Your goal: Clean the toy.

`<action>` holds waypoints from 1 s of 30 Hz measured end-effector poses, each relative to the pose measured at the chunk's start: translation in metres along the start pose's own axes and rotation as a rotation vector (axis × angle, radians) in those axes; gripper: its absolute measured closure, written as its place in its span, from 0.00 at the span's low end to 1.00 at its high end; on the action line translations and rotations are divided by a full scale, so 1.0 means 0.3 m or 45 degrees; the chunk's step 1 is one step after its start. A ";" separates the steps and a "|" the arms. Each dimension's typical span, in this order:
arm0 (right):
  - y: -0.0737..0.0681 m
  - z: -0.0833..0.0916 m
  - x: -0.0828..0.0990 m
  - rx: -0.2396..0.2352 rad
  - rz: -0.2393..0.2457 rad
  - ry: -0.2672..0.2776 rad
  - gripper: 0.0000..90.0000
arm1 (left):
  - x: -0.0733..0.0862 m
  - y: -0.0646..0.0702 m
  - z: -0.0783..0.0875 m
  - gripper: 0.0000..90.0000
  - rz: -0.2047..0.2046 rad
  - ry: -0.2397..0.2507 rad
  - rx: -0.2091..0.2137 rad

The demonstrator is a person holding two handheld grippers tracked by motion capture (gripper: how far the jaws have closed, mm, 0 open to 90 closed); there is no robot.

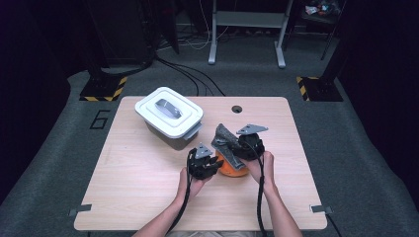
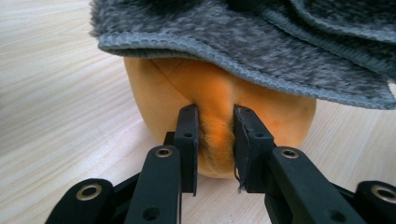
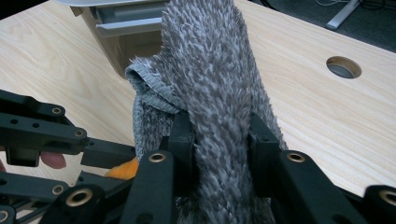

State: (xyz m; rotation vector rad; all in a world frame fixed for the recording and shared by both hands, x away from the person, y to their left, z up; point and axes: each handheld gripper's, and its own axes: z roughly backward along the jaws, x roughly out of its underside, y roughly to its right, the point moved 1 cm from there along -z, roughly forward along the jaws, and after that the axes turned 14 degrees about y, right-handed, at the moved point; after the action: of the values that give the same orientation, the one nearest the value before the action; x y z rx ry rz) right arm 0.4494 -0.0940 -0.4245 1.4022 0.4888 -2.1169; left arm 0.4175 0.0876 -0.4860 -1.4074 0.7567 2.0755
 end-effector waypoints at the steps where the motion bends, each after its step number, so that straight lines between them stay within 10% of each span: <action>1: 0.002 0.002 0.001 0.001 0.000 -0.001 0.76 | 0.000 -0.001 -0.001 0.82 0.002 0.001 -0.002; 30: 0.191 0.100 0.157 0.168 -0.181 -0.024 0.76 | 0.007 0.001 -0.001 0.83 0.021 0.009 -0.009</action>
State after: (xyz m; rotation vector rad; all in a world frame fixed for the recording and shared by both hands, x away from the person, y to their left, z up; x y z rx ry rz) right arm 0.4488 -0.1675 -0.4561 1.4567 0.4610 -2.3111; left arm 0.4168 0.0875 -0.4881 -1.4172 0.7672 2.0887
